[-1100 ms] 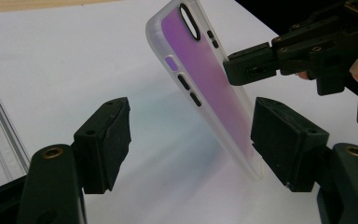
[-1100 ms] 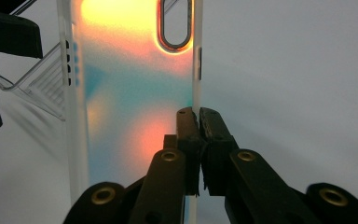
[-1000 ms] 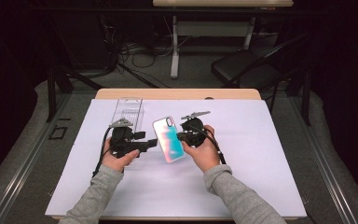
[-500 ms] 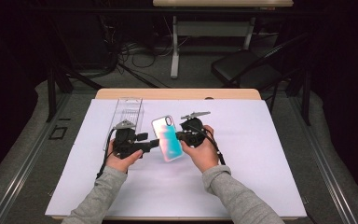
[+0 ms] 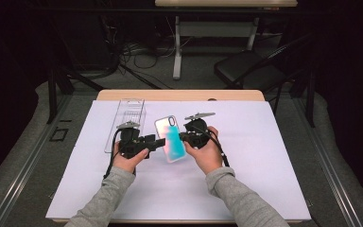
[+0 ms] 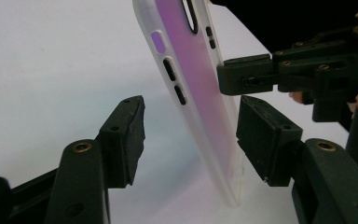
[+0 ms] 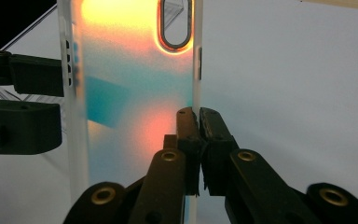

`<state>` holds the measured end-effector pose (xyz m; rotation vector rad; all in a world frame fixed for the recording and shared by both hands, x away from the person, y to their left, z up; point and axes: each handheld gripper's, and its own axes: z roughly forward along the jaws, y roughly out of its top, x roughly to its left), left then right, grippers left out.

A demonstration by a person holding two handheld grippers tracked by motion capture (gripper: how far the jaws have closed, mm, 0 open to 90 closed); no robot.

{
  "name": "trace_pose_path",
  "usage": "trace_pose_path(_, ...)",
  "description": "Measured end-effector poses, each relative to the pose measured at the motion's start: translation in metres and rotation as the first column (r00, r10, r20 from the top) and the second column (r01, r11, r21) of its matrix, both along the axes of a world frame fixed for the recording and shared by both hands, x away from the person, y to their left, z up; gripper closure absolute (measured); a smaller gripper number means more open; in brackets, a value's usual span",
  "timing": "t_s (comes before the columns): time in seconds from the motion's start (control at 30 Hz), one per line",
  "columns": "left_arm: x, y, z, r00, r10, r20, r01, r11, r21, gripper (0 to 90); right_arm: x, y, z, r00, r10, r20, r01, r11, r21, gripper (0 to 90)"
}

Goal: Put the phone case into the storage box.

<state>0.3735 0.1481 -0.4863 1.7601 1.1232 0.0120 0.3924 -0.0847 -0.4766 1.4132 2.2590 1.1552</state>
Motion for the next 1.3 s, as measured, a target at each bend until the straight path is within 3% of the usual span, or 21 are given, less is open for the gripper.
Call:
trace_pose_path(0.17,0.003,-0.001,0.000,0.9997,0.003,-0.026,-0.004,0.9994,-0.034,46.7,0.000,-0.001,0.000,1.0000,-0.001,0.008,0.001,1.000,0.009,87.4)
trace_pose_path(0.3,0.005,0.001,-0.002,0.9993,0.001,-0.038,-0.002,0.9995,-0.031,51.9,-0.001,-0.001,0.000,1.0000,0.001,0.008,-0.001,1.000,0.010,87.4)
trace_pose_path(0.43,0.006,0.002,-0.005,0.9948,-0.002,-0.101,-0.005,0.9976,-0.069,54.7,-0.001,-0.001,-0.001,1.0000,0.002,0.007,-0.003,1.000,0.010,87.4)
trace_pose_path(0.53,0.005,0.001,-0.007,0.9944,-0.003,-0.106,-0.003,0.9983,-0.059,56.1,-0.002,-0.001,0.000,1.0000,0.004,0.008,-0.005,1.000,0.012,87.4)
trace_pose_path(0.77,0.005,0.001,-0.009,0.9887,-0.006,-0.150,-0.008,0.9962,-0.086,60.6,-0.002,-0.001,0.000,1.0000,0.005,0.008,-0.005,1.000,0.013,87.4)
trace_pose_path(1.3,0.003,0.001,-0.010,0.9872,-0.001,-0.160,-0.015,0.9952,-0.096,66.7,-0.004,0.002,-0.001,0.9998,0.015,0.010,-0.015,1.000,0.014,87.4)
